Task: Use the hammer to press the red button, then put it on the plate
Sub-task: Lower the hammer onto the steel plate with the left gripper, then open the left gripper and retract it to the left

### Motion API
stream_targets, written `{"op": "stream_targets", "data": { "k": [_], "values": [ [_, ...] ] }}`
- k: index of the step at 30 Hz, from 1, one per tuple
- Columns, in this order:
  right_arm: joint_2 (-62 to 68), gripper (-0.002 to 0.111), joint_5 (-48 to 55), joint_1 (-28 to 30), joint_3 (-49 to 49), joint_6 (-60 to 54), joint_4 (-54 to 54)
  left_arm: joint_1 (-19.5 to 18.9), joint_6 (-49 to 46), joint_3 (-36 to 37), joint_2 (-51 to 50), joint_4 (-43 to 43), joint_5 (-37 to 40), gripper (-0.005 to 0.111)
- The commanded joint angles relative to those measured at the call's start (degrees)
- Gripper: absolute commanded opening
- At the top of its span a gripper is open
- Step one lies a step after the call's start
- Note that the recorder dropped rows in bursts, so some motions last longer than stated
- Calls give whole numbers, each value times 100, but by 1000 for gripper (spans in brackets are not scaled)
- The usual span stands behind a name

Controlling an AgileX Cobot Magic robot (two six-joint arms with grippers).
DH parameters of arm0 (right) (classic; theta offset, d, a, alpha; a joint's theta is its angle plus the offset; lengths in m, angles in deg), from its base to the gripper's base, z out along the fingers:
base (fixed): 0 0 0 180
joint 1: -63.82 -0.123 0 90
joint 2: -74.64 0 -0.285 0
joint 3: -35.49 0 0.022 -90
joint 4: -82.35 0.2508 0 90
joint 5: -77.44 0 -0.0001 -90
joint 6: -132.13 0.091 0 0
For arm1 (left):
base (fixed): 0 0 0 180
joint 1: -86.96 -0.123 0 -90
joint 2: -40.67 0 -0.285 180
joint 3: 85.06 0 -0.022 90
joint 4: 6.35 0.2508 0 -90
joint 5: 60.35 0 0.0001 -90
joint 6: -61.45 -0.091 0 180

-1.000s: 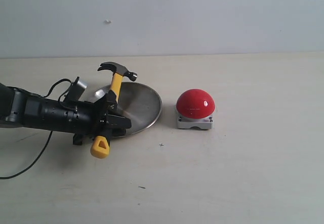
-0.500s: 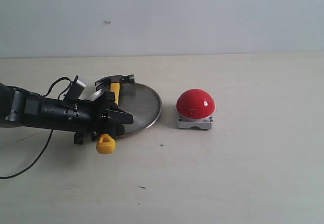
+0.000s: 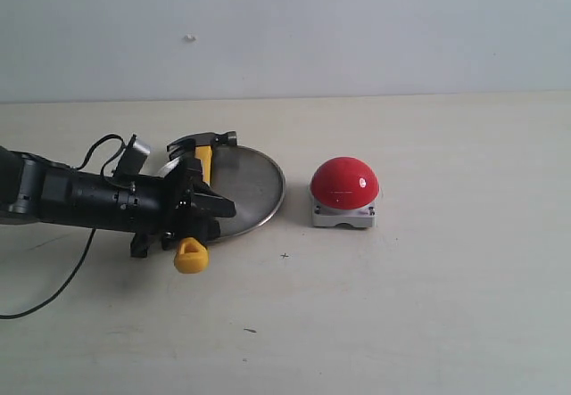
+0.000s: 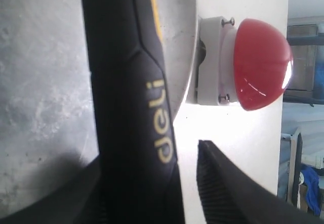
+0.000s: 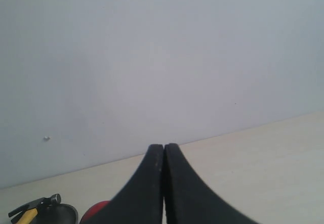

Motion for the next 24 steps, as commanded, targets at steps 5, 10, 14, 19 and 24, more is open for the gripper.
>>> {"op": "stream_targets", "data": {
  "k": [5, 10, 14, 19, 24],
  "values": [
    [-31, 0, 22, 18, 33, 7, 0, -101, 376, -36, 424, 440, 124, 45],
    [-31, 0, 22, 18, 33, 7, 0, -173, 623, -36, 543, 923, 111, 45],
    [-31, 0, 22, 18, 33, 7, 0, -173, 737, -36, 543, 1148, 23, 45],
    [-31, 0, 22, 18, 33, 7, 0, -185, 1025, -36, 543, 1583, 23, 44],
    [-31, 0, 22, 18, 33, 7, 0, -416, 1210, -36, 556, 1975, 64, 44]
  ]
}}
